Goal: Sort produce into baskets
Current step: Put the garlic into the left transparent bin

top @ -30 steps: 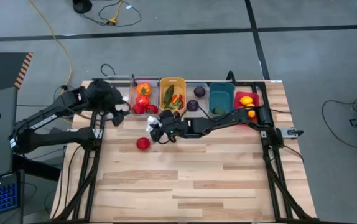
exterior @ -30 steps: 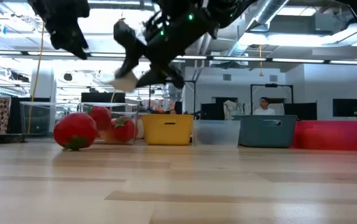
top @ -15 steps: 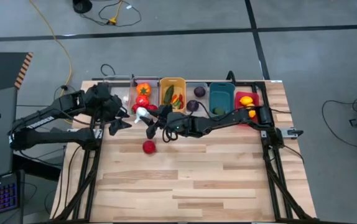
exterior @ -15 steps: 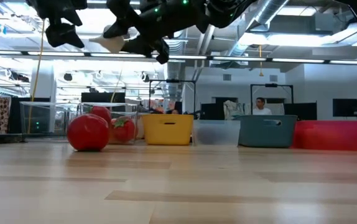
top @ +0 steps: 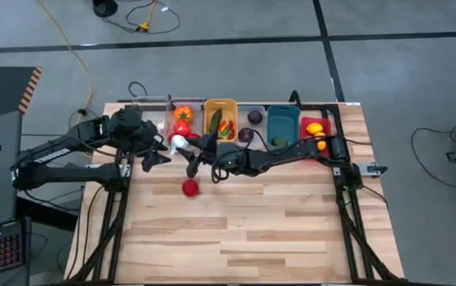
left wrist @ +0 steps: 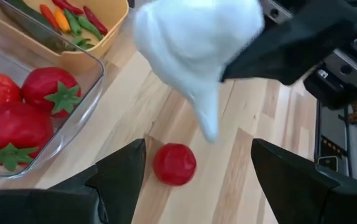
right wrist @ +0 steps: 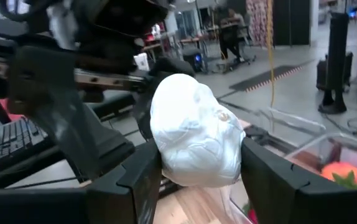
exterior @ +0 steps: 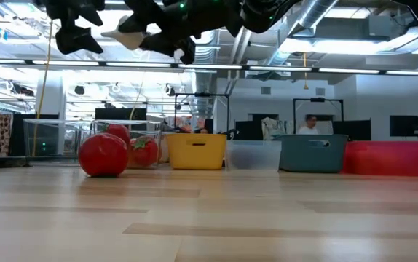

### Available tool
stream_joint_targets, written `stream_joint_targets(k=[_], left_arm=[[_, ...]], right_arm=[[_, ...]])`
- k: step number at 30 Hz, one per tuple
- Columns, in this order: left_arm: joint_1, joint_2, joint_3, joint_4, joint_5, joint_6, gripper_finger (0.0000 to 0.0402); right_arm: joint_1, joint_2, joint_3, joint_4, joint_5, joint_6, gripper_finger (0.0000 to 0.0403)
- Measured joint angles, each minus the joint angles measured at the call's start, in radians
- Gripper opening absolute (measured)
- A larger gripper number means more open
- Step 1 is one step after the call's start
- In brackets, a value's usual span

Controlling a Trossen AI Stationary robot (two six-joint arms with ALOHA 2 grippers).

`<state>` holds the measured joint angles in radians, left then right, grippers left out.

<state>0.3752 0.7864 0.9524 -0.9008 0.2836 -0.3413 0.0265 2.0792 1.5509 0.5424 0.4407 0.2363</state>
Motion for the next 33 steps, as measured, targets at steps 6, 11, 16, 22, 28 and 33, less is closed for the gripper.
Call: stream_joint_targets(k=[6,11,16,22,28,33], left_arm=[[-0.004,0.027,0.000,0.050,-0.001,0.001,0.0279],[-0.020,0.055,0.000,0.063,0.000,0.003,0.0279],[-0.041,0.067,0.000,0.064,-0.010,0.005,0.0263],[-0.043,0.064,0.000,0.064,-0.034,0.007,0.0194],[-0.043,0.064,0.000,0.063,-0.033,0.006,0.0127],[-0.043,0.064,0.000,0.064,-0.029,0.005,0.0078]], right_arm=[[0.006,0.000,0.000,0.045,-0.023,-0.062,0.0223],[0.006,0.000,0.000,0.042,-0.024,-0.063,0.0223],[0.006,0.000,0.000,0.038,-0.024,-0.063,0.0223],[0.006,0.000,0.000,0.025,-0.024,-0.062,0.0224],[0.006,0.000,0.000,0.025,-0.024,-0.062,0.0224],[0.006,0.000,0.000,0.019,-0.024,-0.062,0.0224]])
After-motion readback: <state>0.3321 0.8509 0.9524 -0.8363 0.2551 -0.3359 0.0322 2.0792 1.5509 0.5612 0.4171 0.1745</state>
